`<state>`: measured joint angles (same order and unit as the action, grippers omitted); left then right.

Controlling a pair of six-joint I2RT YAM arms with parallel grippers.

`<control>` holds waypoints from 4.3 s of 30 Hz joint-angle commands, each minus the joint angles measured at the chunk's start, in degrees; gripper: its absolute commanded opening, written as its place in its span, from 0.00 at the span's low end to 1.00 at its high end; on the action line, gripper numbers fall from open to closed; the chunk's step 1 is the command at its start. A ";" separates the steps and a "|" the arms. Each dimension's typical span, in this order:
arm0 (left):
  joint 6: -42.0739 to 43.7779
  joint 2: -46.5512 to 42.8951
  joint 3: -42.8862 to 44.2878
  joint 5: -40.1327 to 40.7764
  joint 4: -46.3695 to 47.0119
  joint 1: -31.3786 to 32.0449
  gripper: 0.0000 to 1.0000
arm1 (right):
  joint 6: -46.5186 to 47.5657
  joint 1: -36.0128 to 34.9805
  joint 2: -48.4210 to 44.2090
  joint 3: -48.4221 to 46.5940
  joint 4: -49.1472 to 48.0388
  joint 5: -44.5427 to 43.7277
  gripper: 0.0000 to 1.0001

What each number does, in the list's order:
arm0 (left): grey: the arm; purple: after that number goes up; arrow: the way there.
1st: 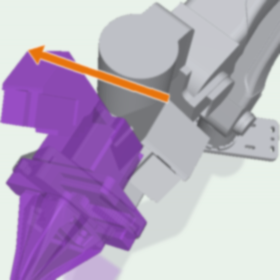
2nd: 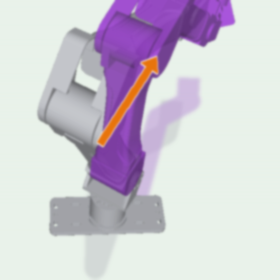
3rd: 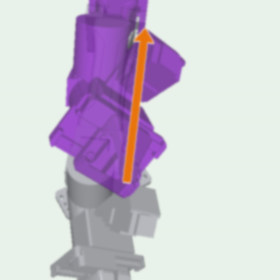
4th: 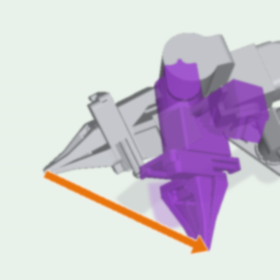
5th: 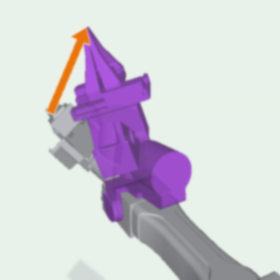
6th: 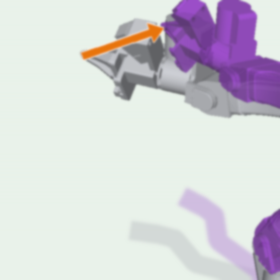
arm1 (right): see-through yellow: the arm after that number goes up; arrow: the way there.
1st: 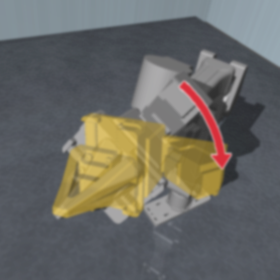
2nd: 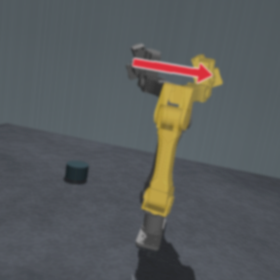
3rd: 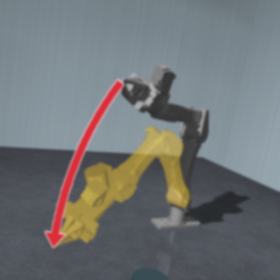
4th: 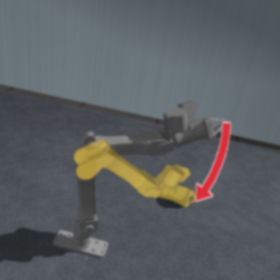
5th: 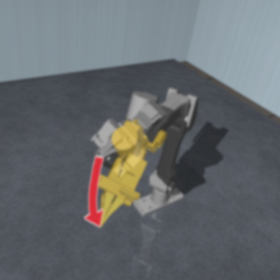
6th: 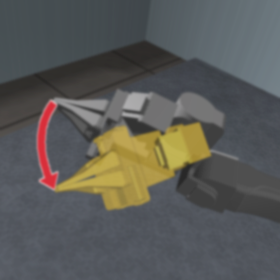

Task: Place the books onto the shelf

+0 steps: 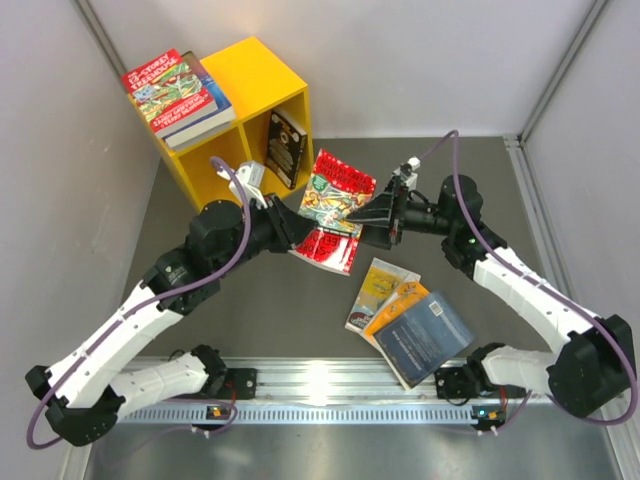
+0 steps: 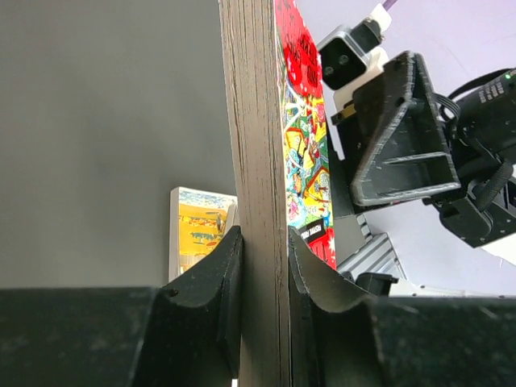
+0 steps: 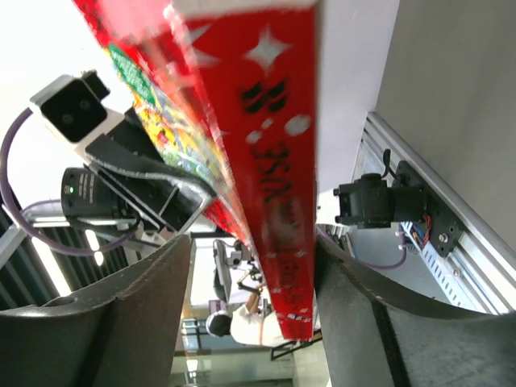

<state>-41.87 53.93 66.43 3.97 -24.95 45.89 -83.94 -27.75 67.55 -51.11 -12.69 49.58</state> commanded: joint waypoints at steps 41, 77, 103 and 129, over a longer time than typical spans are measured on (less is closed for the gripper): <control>-2.60 -3.83 24.09 33.47 -50.98 -0.01 0.98 | 50.89 -11.54 38.34 -57.86 33.00 -45.97 0.00; -3.49 -16.66 17.94 39.01 -54.07 0.08 0.99 | 53.36 -18.57 77.46 -79.84 -5.41 -73.40 0.00; -1.90 -16.40 12.23 38.40 -48.18 0.08 0.99 | 49.84 -18.83 77.57 -73.79 -5.33 -71.03 0.64; 0.20 -16.23 6.97 32.10 -39.66 0.08 0.98 | 51.43 -16.82 26.96 -24.31 18.23 -73.22 0.93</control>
<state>-44.21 36.88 76.20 40.51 -70.06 45.84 -32.12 -45.43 104.75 -78.28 -7.42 -20.14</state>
